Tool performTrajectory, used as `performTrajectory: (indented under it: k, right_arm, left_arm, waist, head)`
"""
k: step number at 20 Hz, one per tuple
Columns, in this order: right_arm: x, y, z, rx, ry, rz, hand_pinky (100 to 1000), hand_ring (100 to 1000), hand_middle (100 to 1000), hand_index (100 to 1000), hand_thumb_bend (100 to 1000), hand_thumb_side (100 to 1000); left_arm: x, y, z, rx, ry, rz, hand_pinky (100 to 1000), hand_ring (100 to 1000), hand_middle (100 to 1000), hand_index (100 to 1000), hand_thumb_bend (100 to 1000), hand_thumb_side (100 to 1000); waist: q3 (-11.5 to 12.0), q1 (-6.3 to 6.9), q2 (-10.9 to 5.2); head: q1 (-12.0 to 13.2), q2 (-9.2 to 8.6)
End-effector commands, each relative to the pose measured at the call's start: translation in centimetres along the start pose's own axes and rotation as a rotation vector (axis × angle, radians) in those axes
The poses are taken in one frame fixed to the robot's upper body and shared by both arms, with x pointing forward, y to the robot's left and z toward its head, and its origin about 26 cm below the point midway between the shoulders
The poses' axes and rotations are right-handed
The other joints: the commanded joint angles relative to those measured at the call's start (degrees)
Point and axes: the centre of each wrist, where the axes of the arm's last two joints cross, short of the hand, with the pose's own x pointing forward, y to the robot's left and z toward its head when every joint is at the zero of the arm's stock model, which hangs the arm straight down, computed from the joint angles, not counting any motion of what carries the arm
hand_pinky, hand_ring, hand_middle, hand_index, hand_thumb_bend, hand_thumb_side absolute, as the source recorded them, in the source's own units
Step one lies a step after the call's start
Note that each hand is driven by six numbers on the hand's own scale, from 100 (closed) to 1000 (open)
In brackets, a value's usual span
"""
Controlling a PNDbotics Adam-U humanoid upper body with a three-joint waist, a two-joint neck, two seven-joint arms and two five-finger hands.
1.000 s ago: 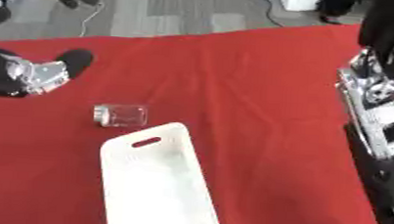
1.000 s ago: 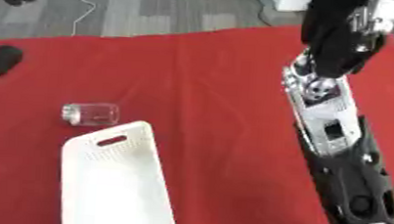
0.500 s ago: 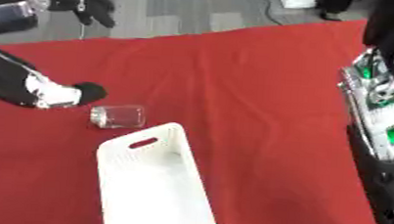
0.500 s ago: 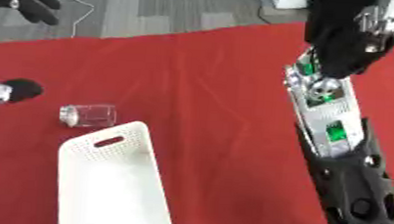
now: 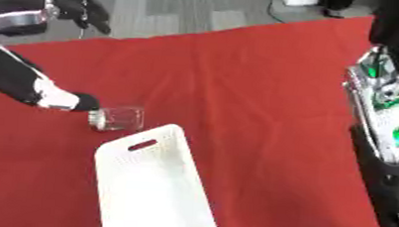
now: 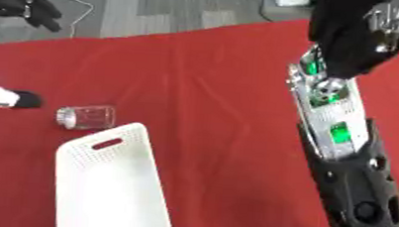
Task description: Pick up objects on the table and place them in the box.
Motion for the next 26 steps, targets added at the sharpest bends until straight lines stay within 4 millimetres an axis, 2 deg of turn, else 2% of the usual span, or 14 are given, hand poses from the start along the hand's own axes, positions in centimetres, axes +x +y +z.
performTrajectory:
  k: [1,7,8,10,14,17,26]
  right_arm:
    - [0.2,0.4,-0.7,0.001,-0.022,-0.019,379,405,397,416,100,1000]
    - [0.3,0.8,-0.8,0.0,-0.021,-0.041,379,405,397,416,100,1000]
    - [0.3,0.9,-0.8,0.0,-0.02,-0.045,379,405,397,416,100,1000]
    - [0.3,1.0,-0.9,-0.002,-0.02,-0.05,379,406,397,417,100,1000]
    - [0.3,1.3,-1.0,-0.002,-0.02,-0.06,379,406,397,417,100,1000]
    - [0.3,1.6,-1.1,-0.001,-0.022,-0.073,379,406,397,417,100,1000]
    - [0.4,2.1,-1.3,-0.003,-0.027,-0.104,380,405,397,417,100,999]
  left_arm:
    - [-1.0,0.7,0.0,-0.013,0.05,-0.028,823,772,854,856,529,625]
    - [-2.2,0.1,-0.3,-0.006,0.094,-0.055,816,769,845,844,545,620]
    - [-2.4,-0.1,-0.4,-0.011,0.098,-0.061,818,774,850,850,597,647]
    - [-2.6,-0.5,-0.7,-0.042,0.098,-0.08,823,787,853,849,646,654]
    - [-2.9,-0.8,-0.9,-0.08,0.107,-0.149,826,795,853,844,678,653]
    - [-3.2,-1.3,-1.1,-0.1,0.108,-0.177,835,806,861,860,763,674]
    - [-3.9,-1.6,-1.3,-0.093,0.107,-0.245,815,789,846,848,753,620]
  waist:
    - [-0.2,0.01,-0.55]
    - [-1.0,0.29,-0.25]
    - [-1.2,0.32,-0.2]
    - [-1.5,0.43,-0.11]
    - [-1.9,0.7,0.18]
    - [-2.3,0.93,0.41]
    - [-3.1,1.29,0.7]
  head:
    - [0.9,-0.01]
    - [1.5,-0.01]
    - [1.6,-0.01]
    - [1.9,-0.01]
    - [2.3,-0.01]
    - [2.5,-0.01]
    - [3.2,-0.01]
